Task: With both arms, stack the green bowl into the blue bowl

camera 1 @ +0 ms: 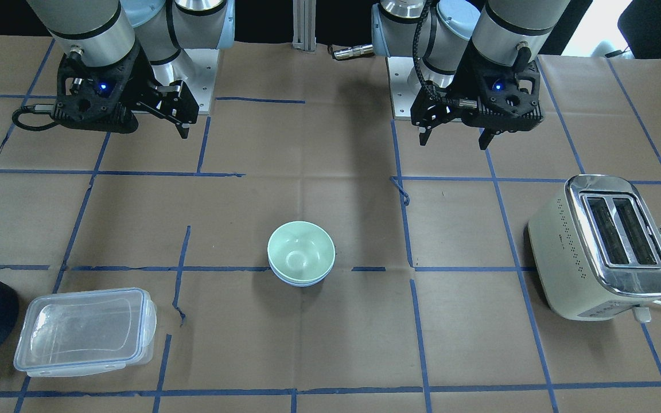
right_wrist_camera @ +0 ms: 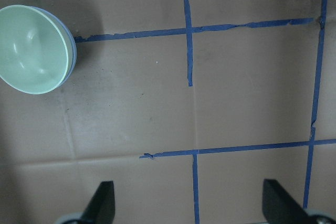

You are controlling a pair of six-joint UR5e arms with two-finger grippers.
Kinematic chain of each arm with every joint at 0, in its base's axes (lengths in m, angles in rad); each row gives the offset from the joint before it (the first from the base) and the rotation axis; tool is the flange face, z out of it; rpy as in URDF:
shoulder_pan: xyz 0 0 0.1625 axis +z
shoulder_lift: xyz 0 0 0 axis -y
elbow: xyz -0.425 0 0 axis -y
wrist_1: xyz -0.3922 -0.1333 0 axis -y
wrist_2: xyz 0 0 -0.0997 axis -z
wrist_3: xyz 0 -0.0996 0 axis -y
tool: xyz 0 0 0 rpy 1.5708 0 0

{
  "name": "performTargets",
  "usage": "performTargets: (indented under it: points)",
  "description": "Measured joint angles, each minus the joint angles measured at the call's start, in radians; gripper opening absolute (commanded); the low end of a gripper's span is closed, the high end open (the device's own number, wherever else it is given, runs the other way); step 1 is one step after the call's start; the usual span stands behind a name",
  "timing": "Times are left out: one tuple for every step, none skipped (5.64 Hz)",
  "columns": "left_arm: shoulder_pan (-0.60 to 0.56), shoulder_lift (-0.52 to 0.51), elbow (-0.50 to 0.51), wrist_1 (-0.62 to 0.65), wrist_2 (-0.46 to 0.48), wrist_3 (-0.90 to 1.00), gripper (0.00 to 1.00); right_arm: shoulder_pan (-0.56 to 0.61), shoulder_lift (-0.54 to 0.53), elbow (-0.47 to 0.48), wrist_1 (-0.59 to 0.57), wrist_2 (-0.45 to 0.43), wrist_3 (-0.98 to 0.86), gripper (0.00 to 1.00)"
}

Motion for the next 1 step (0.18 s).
performTargets:
  points:
    - [0.0,0.0,0.0,-0.001,0.001,0.0,0.98,0.0,-0.001,0.0,0.0,-0.001,0.0,1.0]
